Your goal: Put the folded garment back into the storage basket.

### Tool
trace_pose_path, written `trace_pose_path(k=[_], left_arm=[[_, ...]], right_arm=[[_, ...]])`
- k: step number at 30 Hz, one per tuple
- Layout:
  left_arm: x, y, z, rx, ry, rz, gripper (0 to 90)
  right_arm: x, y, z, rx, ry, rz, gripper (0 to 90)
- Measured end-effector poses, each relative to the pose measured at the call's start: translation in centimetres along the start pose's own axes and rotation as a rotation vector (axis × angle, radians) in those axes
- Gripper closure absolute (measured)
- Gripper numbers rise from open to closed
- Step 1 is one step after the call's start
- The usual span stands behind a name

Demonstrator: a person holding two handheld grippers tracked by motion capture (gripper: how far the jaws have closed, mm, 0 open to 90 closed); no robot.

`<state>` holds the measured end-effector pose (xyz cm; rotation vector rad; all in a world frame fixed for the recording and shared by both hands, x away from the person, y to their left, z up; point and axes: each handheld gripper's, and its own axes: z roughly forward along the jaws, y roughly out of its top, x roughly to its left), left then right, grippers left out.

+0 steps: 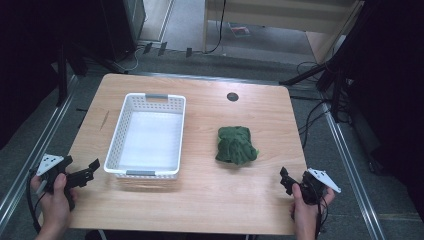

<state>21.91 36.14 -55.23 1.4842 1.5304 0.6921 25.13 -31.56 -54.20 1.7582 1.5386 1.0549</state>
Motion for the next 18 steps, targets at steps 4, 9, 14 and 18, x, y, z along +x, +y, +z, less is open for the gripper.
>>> trace_pose_path(k=[4, 9, 14, 18], left_arm=[[-0.1, 0.0, 0.0, 0.002, 0.0, 0.002, 0.0], [-0.1, 0.0, 0.1, 0.001, 0.002, 0.005, 0.0], [-0.1, 0.0, 0.0, 0.001, 0.0, 0.002, 0.0], [-0.1, 0.0, 0.0, 0.0, 0.0, 0.002, 0.0]], right_arm=[[0.5, 0.2, 0.0, 0.019, 0.011, -0.011, 13.7], [2.1, 0.8, -0.6, 0.019, 0.054, -0.028, 13.8], [3.8, 1.9, -0.9, 0.05, 0.054, -0.04, 13.8], [4.5, 2.3, -0.9, 0.072, 0.071, -0.049, 13.8]])
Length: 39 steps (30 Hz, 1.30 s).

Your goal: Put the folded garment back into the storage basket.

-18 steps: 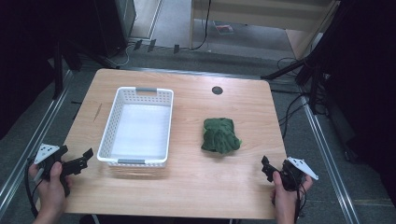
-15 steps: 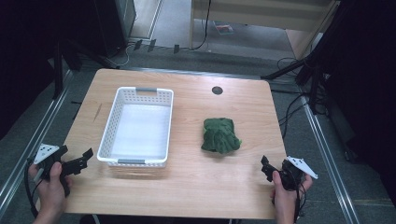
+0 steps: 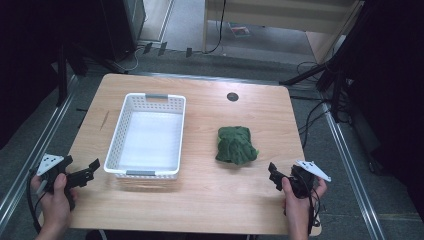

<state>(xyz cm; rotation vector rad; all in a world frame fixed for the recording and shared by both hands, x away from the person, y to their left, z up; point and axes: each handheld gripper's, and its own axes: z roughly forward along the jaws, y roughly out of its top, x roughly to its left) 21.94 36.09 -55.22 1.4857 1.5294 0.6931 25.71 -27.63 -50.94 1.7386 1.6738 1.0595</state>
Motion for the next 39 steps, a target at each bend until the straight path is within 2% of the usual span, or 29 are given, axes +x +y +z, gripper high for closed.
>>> trace_pose_path(k=[2, 7, 8, 9, 11, 17, 20, 25, 26, 39], left_arm=[[0.0, 0.0, 0.0, 0.0, -0.001, 0.001, 0.0], [0.0, 0.0, 0.0, 0.002, -0.005, -0.001, 0.0], [0.0, 0.0, 0.0, -0.001, -0.006, -0.002, 0.0], [0.0, 0.0, 0.0, 0.0, -0.007, -0.001, 0.0], [0.1, 0.0, 0.1, 0.002, -0.01, 0.0, 0.0], [0.1, 0.0, 0.1, 0.006, -0.011, 0.003, 0.0], [0.1, 0.0, 0.1, 0.005, -0.01, 0.003, 0.0], [0.1, 0.0, 0.1, 0.004, -0.011, 0.002, 0.0], [0.1, 0.0, 0.1, 0.003, -0.012, 0.002, 0.0], [0.1, 0.0, 0.1, 0.003, -0.013, -0.002, 0.0]], right_arm=[[0.7, 0.5, -0.1, 0.006, 0.005, -0.016, 13.6], [1.4, 1.1, -0.4, 0.021, 0.007, -0.026, 11.9], [1.5, 1.2, -0.4, 0.027, 0.004, -0.032, 8.0], [1.8, 1.3, -0.4, 0.038, 0.003, -0.036, 0.2], [2.5, 1.5, -0.5, 0.059, 0.033, -0.04, 0.0], [3.8, 2.1, -0.2, 0.064, 0.043, -0.06, 0.0], [4.9, 2.6, 0.3, 0.073, 0.05, -0.066, 0.0], [6.0, 2.9, 0.9, 0.087, 0.046, -0.08, 0.0], [6.6, 3.0, 1.1, 0.096, 0.046, -0.088, 0.0], [9.2, 4.8, 2.4, 0.112, 0.067, -0.13, 0.0]])
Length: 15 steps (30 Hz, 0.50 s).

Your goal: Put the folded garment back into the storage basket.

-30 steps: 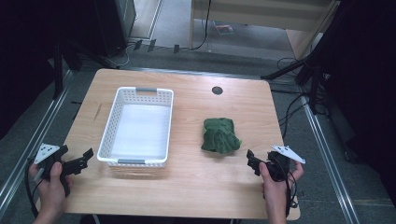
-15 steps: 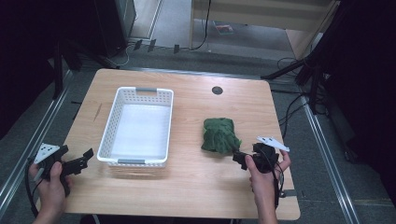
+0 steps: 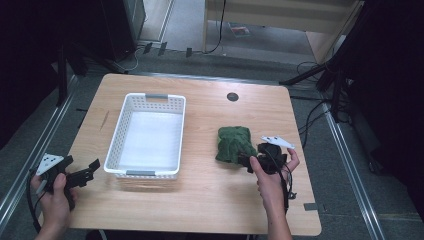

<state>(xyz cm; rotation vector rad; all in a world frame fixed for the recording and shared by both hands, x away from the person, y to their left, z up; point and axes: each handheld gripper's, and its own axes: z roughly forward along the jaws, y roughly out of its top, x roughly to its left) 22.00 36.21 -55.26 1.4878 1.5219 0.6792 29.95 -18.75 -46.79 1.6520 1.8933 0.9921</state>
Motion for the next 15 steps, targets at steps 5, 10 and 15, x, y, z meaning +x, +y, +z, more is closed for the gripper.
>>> trace_pose_path(k=[5, 10, 15], left_arm=[[0.0, 0.0, 0.0, 0.003, 0.001, 0.0, 0.0], [0.0, 0.0, 0.0, 0.003, 0.0, -0.001, 0.0], [0.0, 0.0, 0.0, 0.001, 0.0, -0.003, 0.0]], right_arm=[[0.5, 0.7, 0.7, 0.01, 0.015, -0.001, 0.0], [1.2, 1.2, 1.4, 0.022, 0.013, -0.007, 0.0], [2.1, 2.1, 2.4, 0.034, 0.021, -0.01, 0.0]])
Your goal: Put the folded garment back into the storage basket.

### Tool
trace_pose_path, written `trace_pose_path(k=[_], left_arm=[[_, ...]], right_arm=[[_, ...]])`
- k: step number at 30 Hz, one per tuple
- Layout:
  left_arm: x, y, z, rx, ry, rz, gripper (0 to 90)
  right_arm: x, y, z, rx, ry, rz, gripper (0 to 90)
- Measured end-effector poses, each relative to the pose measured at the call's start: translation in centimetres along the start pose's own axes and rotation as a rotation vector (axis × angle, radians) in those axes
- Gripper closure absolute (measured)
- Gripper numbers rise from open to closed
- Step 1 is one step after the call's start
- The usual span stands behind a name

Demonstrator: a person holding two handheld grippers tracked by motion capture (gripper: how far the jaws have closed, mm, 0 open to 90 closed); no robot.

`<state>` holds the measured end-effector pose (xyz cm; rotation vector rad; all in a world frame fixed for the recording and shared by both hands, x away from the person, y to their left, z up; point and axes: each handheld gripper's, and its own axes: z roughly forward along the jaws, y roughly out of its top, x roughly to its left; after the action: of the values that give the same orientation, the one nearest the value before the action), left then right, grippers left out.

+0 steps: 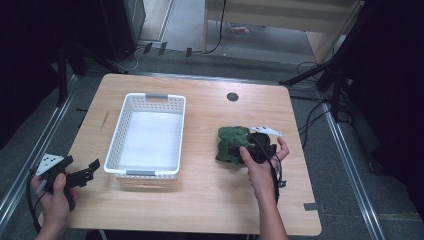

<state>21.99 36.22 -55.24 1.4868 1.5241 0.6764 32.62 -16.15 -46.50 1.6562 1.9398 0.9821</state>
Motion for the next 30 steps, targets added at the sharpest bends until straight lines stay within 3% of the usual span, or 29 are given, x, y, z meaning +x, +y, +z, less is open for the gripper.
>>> trace_pose_path(k=[7, 14, 20, 30], left_arm=[[0.0, 0.0, 0.0, 0.002, 0.0, 0.003, 0.0], [0.0, 0.0, 0.0, -0.001, -0.002, 0.001, 0.0], [0.0, 0.0, 0.0, 0.001, -0.002, 0.002, 0.0], [0.0, 0.0, 0.0, 0.002, -0.003, 0.004, 0.0]], right_arm=[[0.5, 0.9, 1.1, 0.02, 0.018, 0.02, 0.0], [1.4, 1.7, 3.1, 0.06, -0.025, 0.025, 0.0], [1.1, 1.9, 4.6, 0.1, -0.058, 0.032, 0.0], [1.1, 1.5, 7.4, 0.185, -0.061, 0.045, 0.0]])
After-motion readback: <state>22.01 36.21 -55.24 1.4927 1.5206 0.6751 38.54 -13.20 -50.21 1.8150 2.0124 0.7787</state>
